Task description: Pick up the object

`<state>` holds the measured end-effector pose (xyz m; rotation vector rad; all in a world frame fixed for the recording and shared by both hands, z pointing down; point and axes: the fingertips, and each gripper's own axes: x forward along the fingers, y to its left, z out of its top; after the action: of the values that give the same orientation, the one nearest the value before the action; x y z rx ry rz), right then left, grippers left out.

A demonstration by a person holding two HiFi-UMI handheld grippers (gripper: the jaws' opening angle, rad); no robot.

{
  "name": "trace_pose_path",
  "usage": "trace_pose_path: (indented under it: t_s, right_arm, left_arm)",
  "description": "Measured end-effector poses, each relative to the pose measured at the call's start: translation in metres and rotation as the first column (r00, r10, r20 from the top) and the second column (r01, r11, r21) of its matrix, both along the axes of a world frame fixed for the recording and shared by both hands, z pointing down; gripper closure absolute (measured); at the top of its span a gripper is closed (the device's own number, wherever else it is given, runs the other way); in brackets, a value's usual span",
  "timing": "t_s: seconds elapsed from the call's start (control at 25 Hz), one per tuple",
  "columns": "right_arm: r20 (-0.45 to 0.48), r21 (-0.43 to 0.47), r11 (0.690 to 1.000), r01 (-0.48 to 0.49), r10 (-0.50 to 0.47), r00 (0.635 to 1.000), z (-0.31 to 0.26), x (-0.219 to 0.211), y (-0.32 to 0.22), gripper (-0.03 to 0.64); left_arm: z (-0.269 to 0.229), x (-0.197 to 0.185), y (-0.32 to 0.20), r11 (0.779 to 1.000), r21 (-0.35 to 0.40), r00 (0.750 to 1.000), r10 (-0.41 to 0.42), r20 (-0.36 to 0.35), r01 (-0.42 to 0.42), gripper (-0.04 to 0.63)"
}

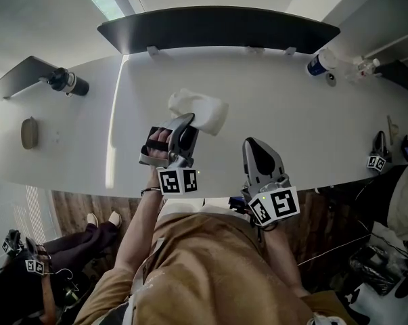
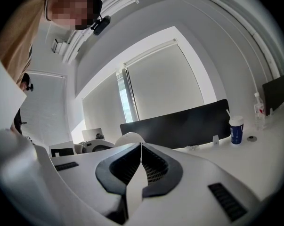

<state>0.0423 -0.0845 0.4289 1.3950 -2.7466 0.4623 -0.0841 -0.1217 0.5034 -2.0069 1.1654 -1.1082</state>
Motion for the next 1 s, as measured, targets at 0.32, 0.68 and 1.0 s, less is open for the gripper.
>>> trace_pose_path:
  t_s: [0.32, 0.68, 1.0]
  right_arm:
    - [-0.005, 0.016, 1.0, 0.016, -0.016, 1.0, -0.007, -0.006, 0.002, 0.607]
    - [-0.006, 0.031, 0.999, 0.022, -0.022, 1.0, -0.015, -0.016, 0.004, 0.607]
    - [-0.012, 0.113, 0.993, -0.045, 0.047, 0.999, -0.039, -0.016, -0.002, 0.607]
  left_arm:
    - [-0.027, -0.006, 0.003, 0.999, 0.003, 0.989, -0.053, -0.138, 0.054, 0.474]
    - [-0.068, -0.019, 0.001, 0.991, -0.003, 0.93, -0.123, -0.347, 0.131, 0.474]
    - [-0.101, -0.032, -0.001, 0.988, -0.007, 0.854, -0.135, -0.502, 0.152, 0.474]
